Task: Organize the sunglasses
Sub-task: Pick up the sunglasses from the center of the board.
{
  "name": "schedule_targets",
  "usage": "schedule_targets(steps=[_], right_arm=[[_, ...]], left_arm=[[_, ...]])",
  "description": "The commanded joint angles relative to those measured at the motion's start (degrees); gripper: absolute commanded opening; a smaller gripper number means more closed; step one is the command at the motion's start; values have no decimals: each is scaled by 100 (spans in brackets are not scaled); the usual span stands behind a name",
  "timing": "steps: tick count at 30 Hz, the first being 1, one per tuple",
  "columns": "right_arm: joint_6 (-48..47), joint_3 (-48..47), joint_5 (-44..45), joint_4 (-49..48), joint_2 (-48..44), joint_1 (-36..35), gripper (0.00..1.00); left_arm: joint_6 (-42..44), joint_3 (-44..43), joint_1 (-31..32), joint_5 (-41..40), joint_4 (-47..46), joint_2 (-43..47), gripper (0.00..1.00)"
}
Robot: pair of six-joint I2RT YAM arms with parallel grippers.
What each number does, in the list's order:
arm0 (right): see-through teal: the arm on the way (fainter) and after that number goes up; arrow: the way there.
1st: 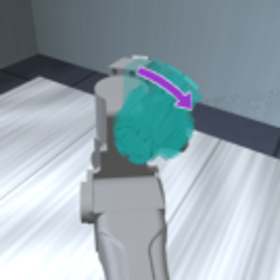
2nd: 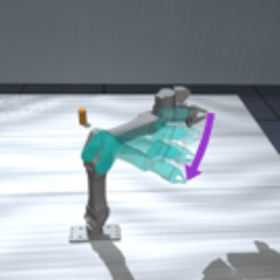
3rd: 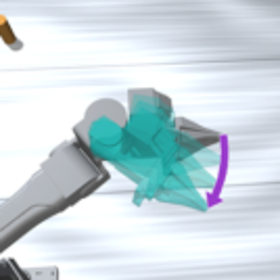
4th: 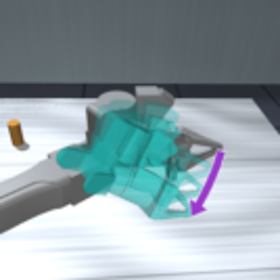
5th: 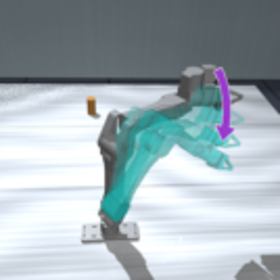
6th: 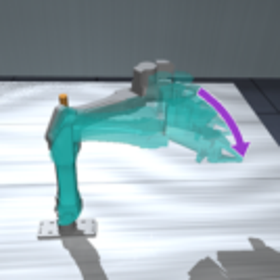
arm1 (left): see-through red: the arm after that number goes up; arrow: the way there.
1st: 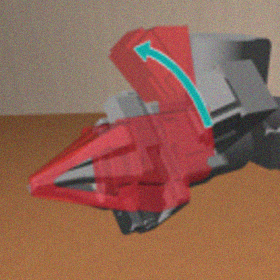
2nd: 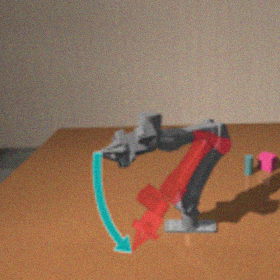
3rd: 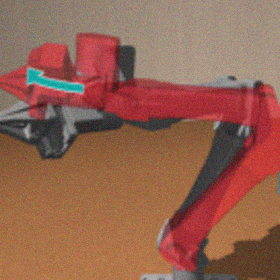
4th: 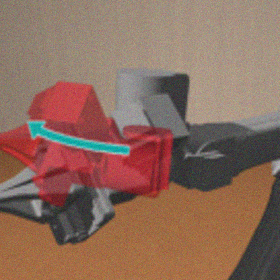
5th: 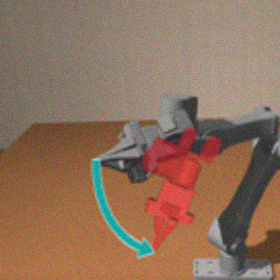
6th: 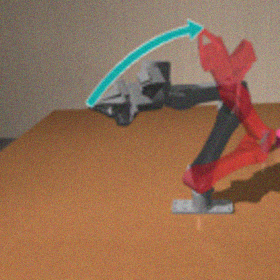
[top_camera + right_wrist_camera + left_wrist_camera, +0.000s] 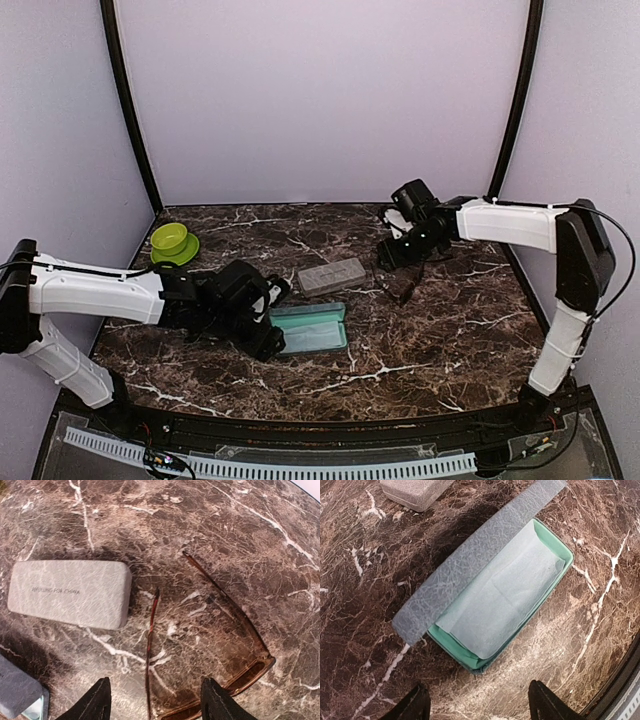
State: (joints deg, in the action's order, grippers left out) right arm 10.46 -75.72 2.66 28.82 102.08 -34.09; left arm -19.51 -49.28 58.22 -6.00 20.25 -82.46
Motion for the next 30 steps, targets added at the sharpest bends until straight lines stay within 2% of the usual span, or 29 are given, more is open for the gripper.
schedule_targets(steps=[1, 9, 16, 30], right_arm=[[-420, -701, 317, 403, 453, 293, 61], [-807, -1844, 711, 979, 1558, 835, 61], [-1191, -2355, 752, 1364, 2102, 951, 60], [-1450, -2804, 738, 1925, 2586, 992, 43]], left_arm=[[95, -129, -56, 57, -30, 108, 70], [132, -142, -74, 60, -82, 56, 70], [149, -152, -82, 36, -118, -2, 70], [84, -176, -82, 48, -159, -92, 70]])
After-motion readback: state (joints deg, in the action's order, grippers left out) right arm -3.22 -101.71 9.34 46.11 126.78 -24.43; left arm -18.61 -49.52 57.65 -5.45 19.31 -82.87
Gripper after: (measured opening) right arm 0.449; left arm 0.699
